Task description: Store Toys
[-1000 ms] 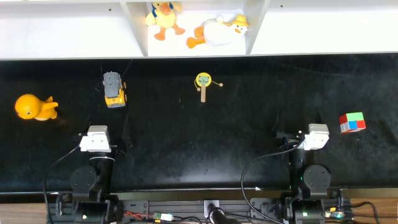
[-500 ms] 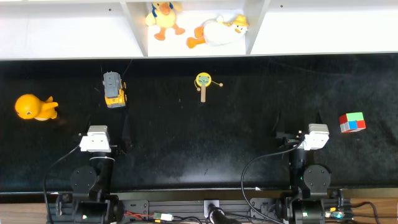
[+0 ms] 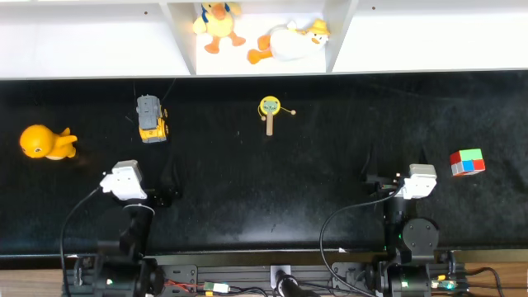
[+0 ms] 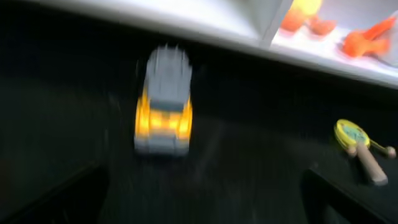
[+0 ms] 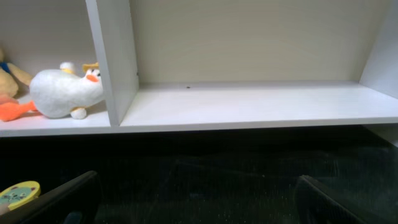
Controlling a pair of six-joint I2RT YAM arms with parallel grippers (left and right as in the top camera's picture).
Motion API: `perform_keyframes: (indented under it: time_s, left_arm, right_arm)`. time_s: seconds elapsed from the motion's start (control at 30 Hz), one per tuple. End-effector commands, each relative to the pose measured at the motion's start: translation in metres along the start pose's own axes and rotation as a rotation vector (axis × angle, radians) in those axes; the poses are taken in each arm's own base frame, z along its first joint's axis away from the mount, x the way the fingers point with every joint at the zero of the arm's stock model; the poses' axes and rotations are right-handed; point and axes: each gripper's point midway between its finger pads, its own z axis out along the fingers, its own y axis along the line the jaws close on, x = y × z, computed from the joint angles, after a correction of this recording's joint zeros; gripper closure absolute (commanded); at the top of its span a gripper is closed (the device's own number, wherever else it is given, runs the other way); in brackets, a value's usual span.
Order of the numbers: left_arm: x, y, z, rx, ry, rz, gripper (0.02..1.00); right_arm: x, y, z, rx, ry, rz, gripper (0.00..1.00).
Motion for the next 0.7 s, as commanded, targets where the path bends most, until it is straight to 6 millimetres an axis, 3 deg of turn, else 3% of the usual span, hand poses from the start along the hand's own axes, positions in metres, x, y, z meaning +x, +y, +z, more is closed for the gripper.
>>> perform_keyframes:
  time_s: [0.03,0.33,0.53,0.7]
  left_arm:
    - [-0.025,-0.014,-0.013,0.024,0.039,-0.173,0.02]
    - [-0.047,-0.02,-0.033,-0.03,0.319,-0.065,0.02]
    - [-0.073,-0.002,-0.039,-0.028,0.484,0.034,0.023]
    - [-0.078,0.015,-0.034,-0.007,0.509,0.036,0.023]
  right_arm:
    - [0.004,0.002,0.0,-0.009,0.003,0.004,0.005]
    - [0.004,0.002,0.0,-0.009,0.003,0.004,0.007]
    - [0.004,0.002,0.0,-0.01,0.003,0.004,0.005]
    - [0.004,0.002,0.0,-0.01,0.003,0.004,0.005]
